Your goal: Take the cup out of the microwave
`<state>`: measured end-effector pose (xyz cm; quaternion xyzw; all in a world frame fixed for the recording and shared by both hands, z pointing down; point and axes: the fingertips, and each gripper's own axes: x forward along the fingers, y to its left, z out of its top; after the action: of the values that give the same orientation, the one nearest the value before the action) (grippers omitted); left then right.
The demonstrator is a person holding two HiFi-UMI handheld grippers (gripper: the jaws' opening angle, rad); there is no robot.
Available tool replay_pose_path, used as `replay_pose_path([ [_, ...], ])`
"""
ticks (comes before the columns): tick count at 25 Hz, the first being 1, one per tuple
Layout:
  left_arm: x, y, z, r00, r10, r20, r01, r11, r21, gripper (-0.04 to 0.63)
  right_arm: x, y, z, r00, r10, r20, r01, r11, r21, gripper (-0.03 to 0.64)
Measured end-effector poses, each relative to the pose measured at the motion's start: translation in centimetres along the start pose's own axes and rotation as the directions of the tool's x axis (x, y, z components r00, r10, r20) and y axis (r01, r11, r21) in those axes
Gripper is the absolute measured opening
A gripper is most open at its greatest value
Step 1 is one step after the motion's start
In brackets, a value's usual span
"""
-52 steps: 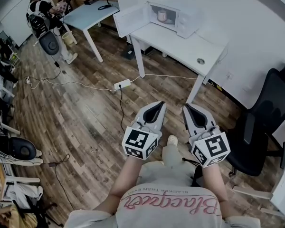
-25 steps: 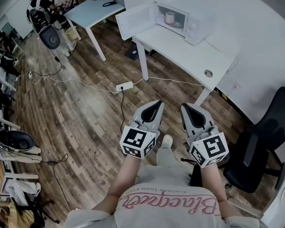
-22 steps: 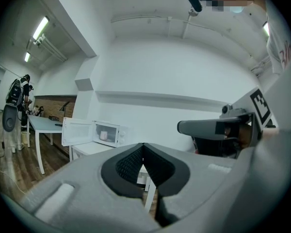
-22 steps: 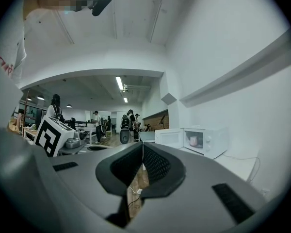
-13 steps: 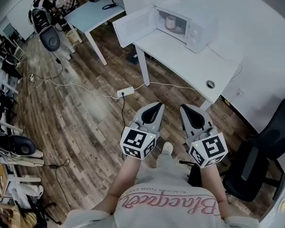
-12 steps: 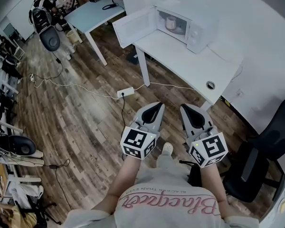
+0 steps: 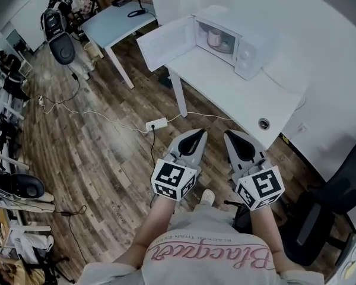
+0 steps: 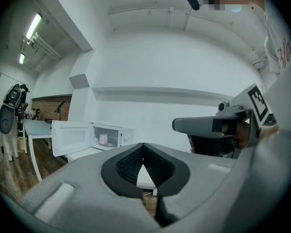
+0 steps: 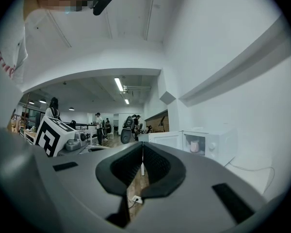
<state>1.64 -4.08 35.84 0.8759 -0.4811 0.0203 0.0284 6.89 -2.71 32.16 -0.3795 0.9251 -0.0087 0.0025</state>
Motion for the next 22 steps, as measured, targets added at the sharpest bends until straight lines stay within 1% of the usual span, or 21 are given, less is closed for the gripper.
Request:
replay_pose_path([
  [4,2.0,0.8,0.1,1.0,-0.006,-0.005,0.006,1.0,0.012,0.003,1.8,-1.8,0.3,1.0,0.013,0.015,-0.013,1.0,0.0,0.012],
  [9,4.2,2.0,0.2,1.0,0.005,0.001,-0.005,1.0,0.024,0.003,3.9,-3.4,0.0,1.0,0.027,0.002,-0.027,1.0,0.0,0.012],
  [13,5.9,2.8,0.7,1.0,0.009,0.012,-0.01,1.0,0.024,0.003,5.2,-4.5,0.4,0.999,0.049,0.012,-0.049,0.999,-0.009,0.012],
  [17,7.2,3.4,1.0,1.0,0.003,0.014,-0.003,1.0,0.029,0.003,5.9,-5.7,0.4,0.999,0.035,0.014,-0.036,0.999,0.004,0.012],
  [22,8.1,3.6,1.0,1.0,-0.004,0.02,0.004,1.0,0.027,0.003,6.4,-6.6,0.4,1.0,0.024,0.013,-0.024,1.0,-0.006,0.012],
])
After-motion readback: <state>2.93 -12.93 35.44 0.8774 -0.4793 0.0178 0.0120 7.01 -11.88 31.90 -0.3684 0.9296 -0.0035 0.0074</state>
